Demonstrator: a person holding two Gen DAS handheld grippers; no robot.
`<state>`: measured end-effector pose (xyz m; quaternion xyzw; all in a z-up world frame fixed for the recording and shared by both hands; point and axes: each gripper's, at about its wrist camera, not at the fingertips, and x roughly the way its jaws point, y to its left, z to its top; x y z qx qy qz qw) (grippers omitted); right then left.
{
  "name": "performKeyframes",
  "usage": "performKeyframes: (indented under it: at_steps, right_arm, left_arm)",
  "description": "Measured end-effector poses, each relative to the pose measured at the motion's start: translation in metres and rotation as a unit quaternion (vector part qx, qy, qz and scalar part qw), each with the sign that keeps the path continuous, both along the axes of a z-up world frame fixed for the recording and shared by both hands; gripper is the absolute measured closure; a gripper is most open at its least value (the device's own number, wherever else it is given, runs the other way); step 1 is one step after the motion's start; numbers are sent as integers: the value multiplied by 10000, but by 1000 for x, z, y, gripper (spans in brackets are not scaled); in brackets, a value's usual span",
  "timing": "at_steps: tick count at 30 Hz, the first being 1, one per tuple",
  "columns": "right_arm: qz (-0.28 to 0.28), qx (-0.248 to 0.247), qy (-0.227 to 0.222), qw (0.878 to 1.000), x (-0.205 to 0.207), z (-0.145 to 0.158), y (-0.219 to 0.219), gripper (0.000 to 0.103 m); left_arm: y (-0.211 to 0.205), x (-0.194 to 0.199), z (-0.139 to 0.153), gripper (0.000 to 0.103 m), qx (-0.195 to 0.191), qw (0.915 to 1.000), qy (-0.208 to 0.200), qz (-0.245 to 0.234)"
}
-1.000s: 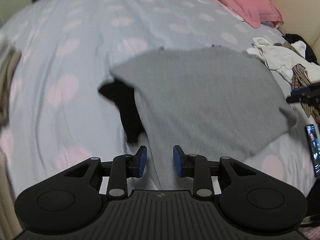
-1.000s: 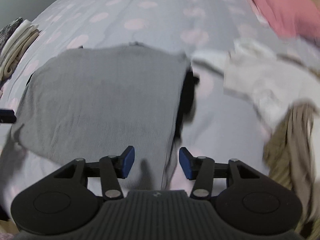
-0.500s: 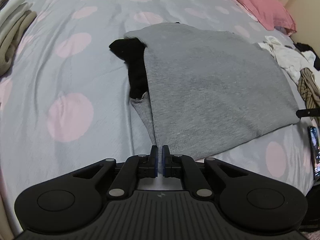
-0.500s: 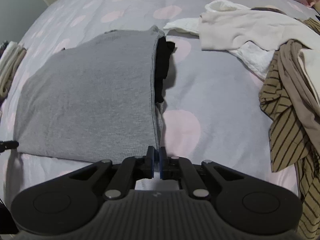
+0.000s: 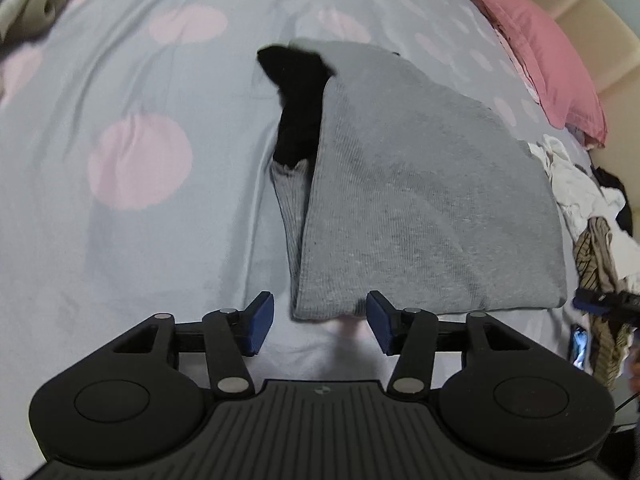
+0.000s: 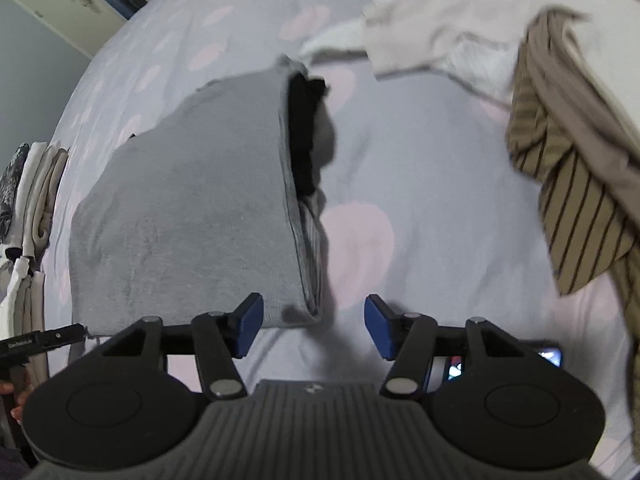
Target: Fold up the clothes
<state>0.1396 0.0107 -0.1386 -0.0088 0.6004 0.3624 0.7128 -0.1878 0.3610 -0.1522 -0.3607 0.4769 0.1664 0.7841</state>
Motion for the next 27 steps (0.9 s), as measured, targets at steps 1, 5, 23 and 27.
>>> performKeyframes:
  at_steps: [1, 5, 23, 27]
  right_arm:
    - [-1, 14, 105, 9999, 1, -5, 1, 47]
    - [-7, 54, 340, 9994, 3, -20, 9, 48]
    - [-249, 797, 337, 9959, 5, 1, 29, 91]
    - [-117, 923, 194, 9955, 3, 31, 25, 92]
  left_arm:
    - [1, 0, -3, 58, -65, 10000, -9, 30]
    - [4, 2, -11, 60, -175, 9998, -94, 89]
    - [15, 0, -8, 97, -370, 9969, -529, 447]
    - [14, 0, 14, 98, -262, 9973, -609, 300]
